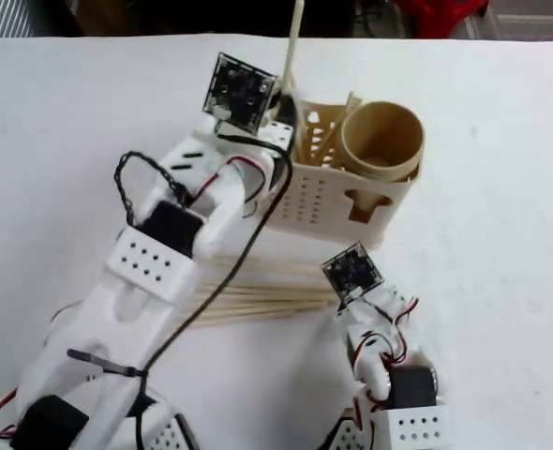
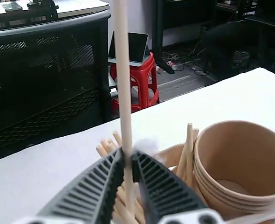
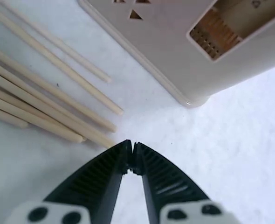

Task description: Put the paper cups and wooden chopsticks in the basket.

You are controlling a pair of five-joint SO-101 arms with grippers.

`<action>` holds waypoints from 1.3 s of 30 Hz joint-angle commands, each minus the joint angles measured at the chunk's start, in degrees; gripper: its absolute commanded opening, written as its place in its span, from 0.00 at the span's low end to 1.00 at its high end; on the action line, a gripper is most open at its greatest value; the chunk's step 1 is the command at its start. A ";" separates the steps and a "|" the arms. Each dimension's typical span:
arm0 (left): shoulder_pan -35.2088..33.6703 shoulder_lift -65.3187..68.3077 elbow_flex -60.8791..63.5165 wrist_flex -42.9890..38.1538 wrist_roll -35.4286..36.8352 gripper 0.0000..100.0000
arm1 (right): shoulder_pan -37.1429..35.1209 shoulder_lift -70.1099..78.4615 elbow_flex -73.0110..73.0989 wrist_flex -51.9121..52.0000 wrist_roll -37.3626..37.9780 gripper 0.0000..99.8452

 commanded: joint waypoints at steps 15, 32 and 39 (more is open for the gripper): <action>-0.22 -2.07 -12.75 -1.32 0.62 0.02 | 0.48 -0.57 0.53 -1.36 0.18 0.02; 1.36 -2.15 2.37 -11.25 6.68 0.03 | 0.48 -0.57 0.53 -1.36 0.18 0.02; 1.36 -2.59 10.55 -14.77 7.21 0.03 | 0.48 -0.57 0.53 -1.36 0.18 0.02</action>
